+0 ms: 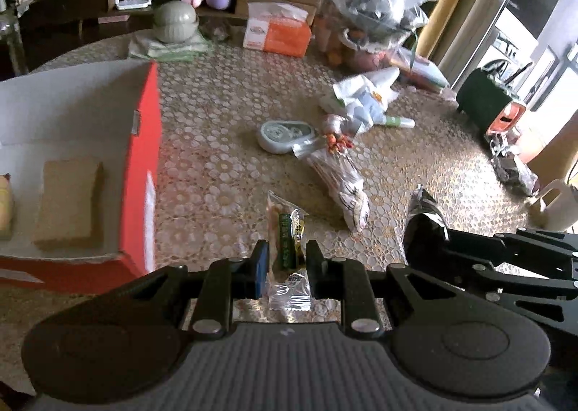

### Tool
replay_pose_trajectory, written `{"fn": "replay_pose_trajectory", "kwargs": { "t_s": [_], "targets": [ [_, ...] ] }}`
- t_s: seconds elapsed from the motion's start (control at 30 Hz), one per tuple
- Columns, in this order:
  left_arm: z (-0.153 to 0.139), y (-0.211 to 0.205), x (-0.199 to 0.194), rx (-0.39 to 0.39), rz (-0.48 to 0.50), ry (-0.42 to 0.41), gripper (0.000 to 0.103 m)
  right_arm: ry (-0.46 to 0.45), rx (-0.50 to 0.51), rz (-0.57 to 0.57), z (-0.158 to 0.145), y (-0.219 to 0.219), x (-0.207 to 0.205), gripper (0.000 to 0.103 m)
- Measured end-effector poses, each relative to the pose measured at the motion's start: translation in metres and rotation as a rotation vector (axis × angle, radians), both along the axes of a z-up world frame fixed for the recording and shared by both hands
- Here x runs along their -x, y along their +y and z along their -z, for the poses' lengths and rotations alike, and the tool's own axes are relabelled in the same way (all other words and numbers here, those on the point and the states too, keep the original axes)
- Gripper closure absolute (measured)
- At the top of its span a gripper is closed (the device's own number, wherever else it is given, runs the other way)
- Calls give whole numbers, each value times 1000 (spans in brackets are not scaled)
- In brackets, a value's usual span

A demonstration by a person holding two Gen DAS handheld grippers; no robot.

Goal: Organize objects
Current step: 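Carry the black packet and green snack stick over the shoebox with both tools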

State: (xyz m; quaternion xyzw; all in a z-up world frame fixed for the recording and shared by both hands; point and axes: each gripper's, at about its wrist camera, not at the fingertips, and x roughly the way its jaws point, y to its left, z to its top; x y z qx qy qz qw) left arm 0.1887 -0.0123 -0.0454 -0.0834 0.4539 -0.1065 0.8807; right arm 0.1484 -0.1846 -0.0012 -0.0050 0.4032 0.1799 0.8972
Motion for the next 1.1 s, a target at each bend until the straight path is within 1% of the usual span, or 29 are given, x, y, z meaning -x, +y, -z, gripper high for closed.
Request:
{"fn": "replay_pose_trajectory", "kwargs": {
  "t_s": [0.23,0.43,0.6,0.87,1.1],
  "targets": [
    [-19,30,9,-9,-28,-49,82,-26,21,-55,-18,41,0,75],
    [-37,68,10,-4,-88,-93,82,-44,16,-100,-37,81,-11,75],
    [-48,99,10,-24,-128,-120,82,-55,19,-143,-46,117,-22,75],
    [-52,154,10,-49,-211,-131,82,-29,-1,-204,-48,166,-38,75],
    [-46,194,4,-76,-260,-122,82,7,-11,-244,-40,200,-51,75]
  ]
}}
